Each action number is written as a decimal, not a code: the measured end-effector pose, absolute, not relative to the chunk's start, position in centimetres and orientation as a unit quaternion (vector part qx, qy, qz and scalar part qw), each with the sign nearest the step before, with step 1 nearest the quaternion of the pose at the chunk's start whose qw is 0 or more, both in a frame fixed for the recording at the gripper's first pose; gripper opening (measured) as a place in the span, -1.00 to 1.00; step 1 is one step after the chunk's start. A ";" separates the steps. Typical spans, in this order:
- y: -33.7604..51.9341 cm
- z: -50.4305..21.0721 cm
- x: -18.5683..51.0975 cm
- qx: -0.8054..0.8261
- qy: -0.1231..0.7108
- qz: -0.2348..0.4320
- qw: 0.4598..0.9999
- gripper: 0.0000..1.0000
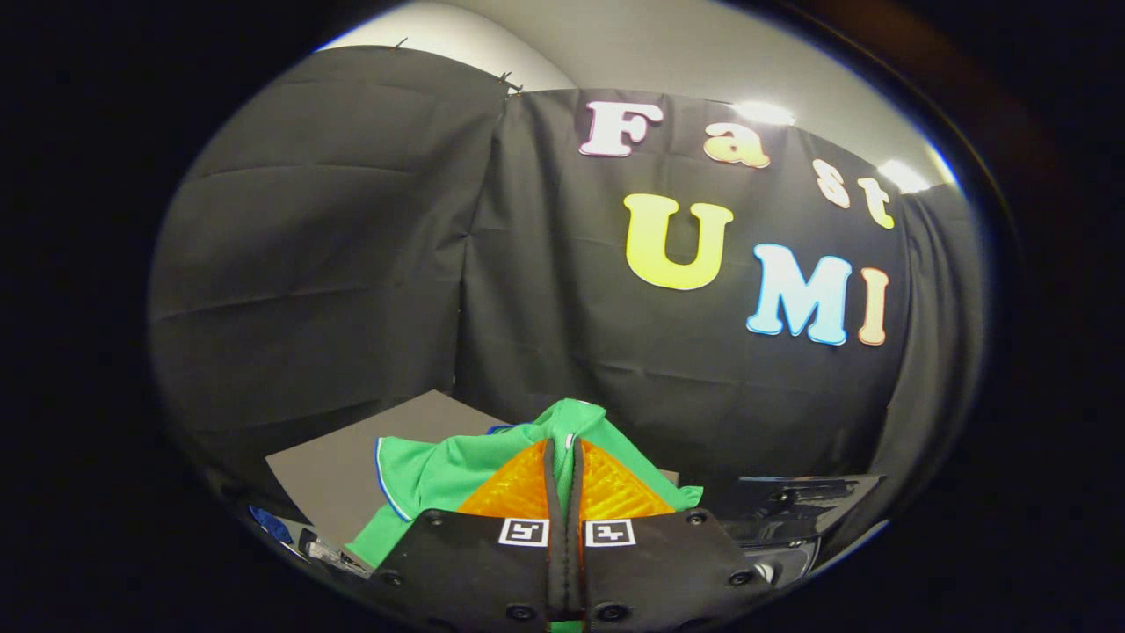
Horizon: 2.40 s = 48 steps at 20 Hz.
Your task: Put the clothes into the washing machine and then close the washing machine lid.
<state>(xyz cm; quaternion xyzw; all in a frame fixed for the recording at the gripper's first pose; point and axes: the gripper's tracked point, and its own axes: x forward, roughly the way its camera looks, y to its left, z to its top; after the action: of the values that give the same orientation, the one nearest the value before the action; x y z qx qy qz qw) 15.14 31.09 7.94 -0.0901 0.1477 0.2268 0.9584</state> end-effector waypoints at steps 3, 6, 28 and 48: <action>27.1 8.2 16.1 -0.090 0.142 0.196 0.966 -0.98; 23.1 7.4 17.0 -0.077 0.147 0.170 0.971 -0.98; 2.3 3.8 18.8 -0.084 0.106 0.012 0.991 -0.98; -3.6 -18.3 17.0 -0.037 0.265 -0.003 0.964 -0.96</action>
<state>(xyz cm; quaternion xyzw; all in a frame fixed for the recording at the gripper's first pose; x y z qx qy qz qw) 17.04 -3.59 -18.26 -0.0374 0.2650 -0.0030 0.9635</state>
